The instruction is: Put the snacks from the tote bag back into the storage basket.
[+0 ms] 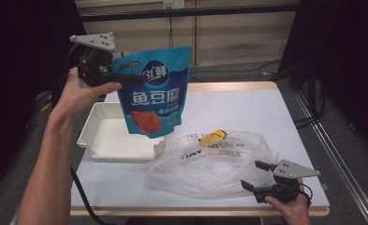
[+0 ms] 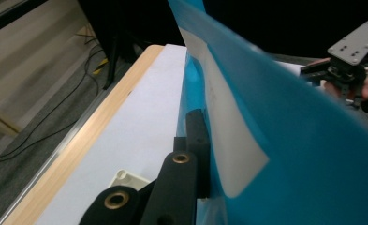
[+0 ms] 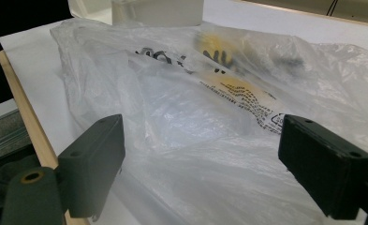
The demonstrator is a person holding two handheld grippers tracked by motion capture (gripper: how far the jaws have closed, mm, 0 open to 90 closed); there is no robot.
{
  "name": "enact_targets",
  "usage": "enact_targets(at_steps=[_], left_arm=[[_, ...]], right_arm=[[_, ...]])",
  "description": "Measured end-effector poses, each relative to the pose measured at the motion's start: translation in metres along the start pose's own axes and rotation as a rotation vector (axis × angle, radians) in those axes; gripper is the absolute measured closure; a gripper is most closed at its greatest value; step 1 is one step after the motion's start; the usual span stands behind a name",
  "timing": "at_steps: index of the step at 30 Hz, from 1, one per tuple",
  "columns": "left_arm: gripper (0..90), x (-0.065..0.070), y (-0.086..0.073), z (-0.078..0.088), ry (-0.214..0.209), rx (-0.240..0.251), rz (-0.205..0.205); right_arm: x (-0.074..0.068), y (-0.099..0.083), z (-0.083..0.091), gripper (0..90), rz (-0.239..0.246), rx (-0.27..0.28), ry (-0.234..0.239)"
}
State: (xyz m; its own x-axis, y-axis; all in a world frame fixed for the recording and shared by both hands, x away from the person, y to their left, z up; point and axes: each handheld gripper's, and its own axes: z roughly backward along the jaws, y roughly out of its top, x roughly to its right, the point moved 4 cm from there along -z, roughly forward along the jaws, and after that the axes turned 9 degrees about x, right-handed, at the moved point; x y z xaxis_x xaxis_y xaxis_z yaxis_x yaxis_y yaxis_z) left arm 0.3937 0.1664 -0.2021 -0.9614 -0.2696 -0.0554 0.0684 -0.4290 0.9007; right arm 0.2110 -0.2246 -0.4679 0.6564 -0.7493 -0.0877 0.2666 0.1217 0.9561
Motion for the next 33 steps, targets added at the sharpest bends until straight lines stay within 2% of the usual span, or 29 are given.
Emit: enact_targets(at_steps=[7, 11, 16, 23, 26, 33], left_arm=[[90.0, -0.014, -0.011, 0.015, 0.059, 0.002, 0.021], [90.0, -0.02, -0.016, 0.019, 0.074, -0.007, 0.023], [90.0, -0.03, -0.024, 0.023, 0.097, -0.002, 0.046], [90.0, -0.038, -0.035, 0.021, 0.113, 0.014, 0.065], [90.0, -0.041, -0.037, 0.02, 0.113, -0.003, 0.06], [90.0, -0.056, -0.05, 0.012, 0.127, -0.001, 0.096]], right_arm=[[0.002, 0.001, 0.002, 15.0, -0.011, 0.011, -0.014], [0.001, 0.0, 0.0, 15.0, -0.005, 0.007, -0.007], [0.001, 0.0, 0.001, 15.0, -0.008, 0.005, -0.007], [0.002, 0.001, 0.002, 15.0, -0.013, 0.015, -0.019], [0.002, 0.001, 0.001, 15.0, -0.011, 0.014, -0.013], [0.0, 0.0, 0.0, 15.0, -0.016, 0.01, -0.001]])
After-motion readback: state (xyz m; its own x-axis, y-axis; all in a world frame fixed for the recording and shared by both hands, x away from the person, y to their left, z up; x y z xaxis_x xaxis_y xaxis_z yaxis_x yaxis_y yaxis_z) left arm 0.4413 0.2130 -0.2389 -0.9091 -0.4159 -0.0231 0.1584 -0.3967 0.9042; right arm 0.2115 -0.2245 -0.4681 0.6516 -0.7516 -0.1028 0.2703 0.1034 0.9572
